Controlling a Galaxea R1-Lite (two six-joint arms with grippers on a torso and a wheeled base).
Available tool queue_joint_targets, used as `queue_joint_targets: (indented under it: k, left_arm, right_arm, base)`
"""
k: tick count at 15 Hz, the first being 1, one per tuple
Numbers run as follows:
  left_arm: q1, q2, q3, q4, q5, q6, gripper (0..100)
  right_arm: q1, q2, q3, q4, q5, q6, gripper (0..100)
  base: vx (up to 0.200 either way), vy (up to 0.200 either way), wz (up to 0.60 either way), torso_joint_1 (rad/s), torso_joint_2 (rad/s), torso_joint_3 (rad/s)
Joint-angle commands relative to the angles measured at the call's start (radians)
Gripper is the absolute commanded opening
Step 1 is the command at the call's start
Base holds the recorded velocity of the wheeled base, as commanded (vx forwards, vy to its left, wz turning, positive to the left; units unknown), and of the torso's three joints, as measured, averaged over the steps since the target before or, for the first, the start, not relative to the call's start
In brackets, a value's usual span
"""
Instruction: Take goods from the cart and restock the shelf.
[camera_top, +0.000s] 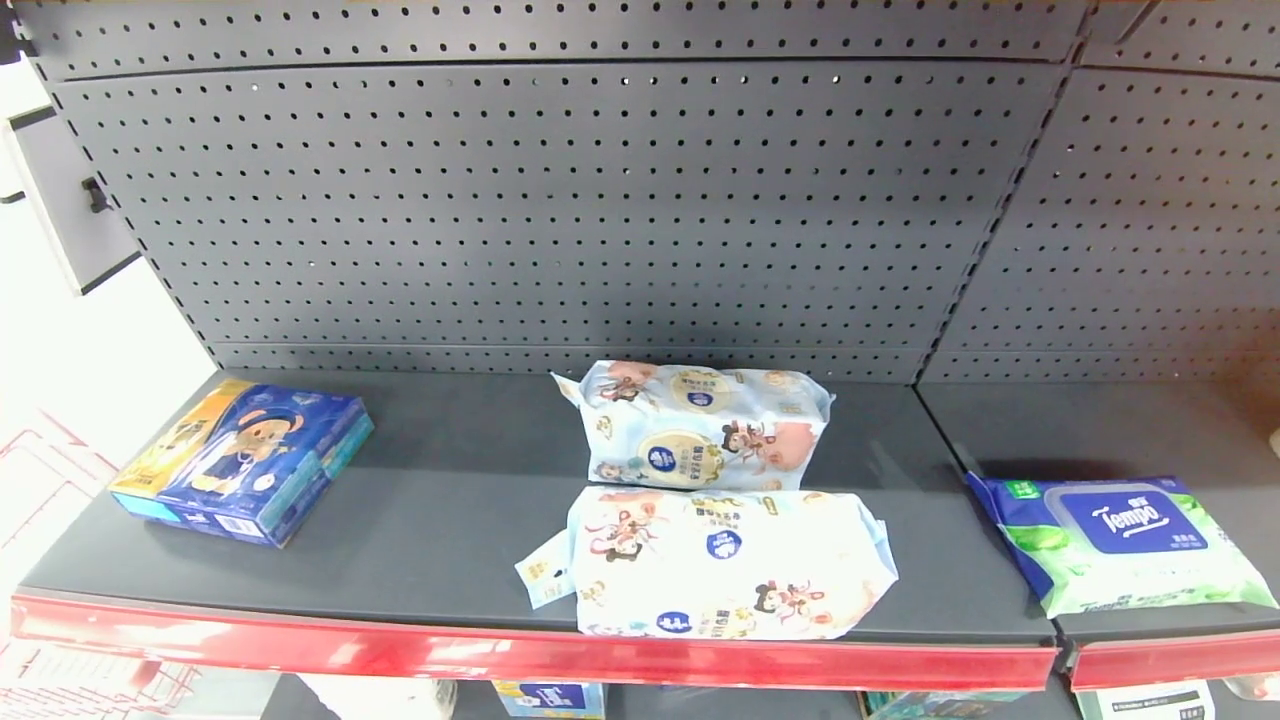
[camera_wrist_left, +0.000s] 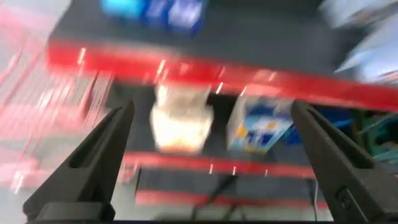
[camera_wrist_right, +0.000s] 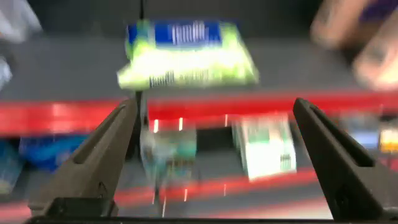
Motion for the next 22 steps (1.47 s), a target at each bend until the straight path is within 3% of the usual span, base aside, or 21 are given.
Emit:
queue_joint_targets:
  k: [1,2,3,4,7,10,12,14,16,20,22]
  left_arm:
    - [0.0,-0.018,0.136,-0.159,-0.046,0.068,100]
    - [0.0,-0.018,0.179,-0.209,-0.044,0.071,100]
    - [0.0,-0.018,0.297,-0.392,-0.024,0.07,100]
    - [0.0,-0.018,0.303,-0.422,-0.014,0.064,100]
    - [0.0,-0.018,0.302,-0.401,0.098,0.047,100]
    - [0.0,-0.018,0.303,-0.401,0.1,0.047,100]
    - [0.0,-0.018,0.303,-0.401,0.091,0.045,100]
    - [0.0,-0.018,0.303,-0.401,0.04,0.05,100]
    - [0.0,-0.018,0.303,-0.401,0.034,0.055,100]
    - [0.0,-0.018,0.303,-0.401,0.103,0.047,100]
    - [0.0,-0.018,0.303,-0.399,0.105,0.045,100]
  right_arm:
    - [0.0,-0.011,0.085,-0.106,0.035,-0.042,100]
    - [0.0,-0.011,0.09,-0.116,0.047,-0.039,100]
    - [0.0,-0.011,0.093,-0.121,0.066,-0.005,100]
    - [0.0,-0.011,0.094,-0.121,0.069,0.007,100]
    - [0.0,-0.011,0.104,-0.176,0.083,0.027,100]
    - [0.0,-0.011,0.124,-0.172,0.089,0.033,100]
    - [0.008,0.013,0.124,-0.17,0.095,0.109,100]
    - [0.0,-0.011,0.139,-0.155,0.224,0.087,100]
    - [0.0,-0.01,0.139,-0.15,0.205,0.101,100]
    - [0.0,-0.01,0.139,-0.149,0.193,0.124,100]
    - [0.0,-0.011,0.139,-0.147,0.193,0.124,100]
  base:
    - [0.0,0.0,0.0,0.0,0.0,0.0]
    - [0.0,0.0,0.0,0.0,0.0,0.0]
    - [0.0,0.0,0.0,0.0,0.0,0.0]
    - [0.0,0.0,0.0,0.0,0.0,0.0]
    - [0.0,0.0,0.0,0.0,0.0,0.0]
    - [0.0,0.0,0.0,0.0,0.0,0.0]
    - [0.0,0.0,0.0,0.0,0.0,0.0]
    - [0.0,0.0,0.0,0.0,0.0,0.0]
    - [0.0,0.0,0.0,0.0,0.0,0.0]
    - [0.0,0.0,0.0,0.0,0.0,0.0]
    - [0.0,0.0,0.0,0.0,0.0,0.0]
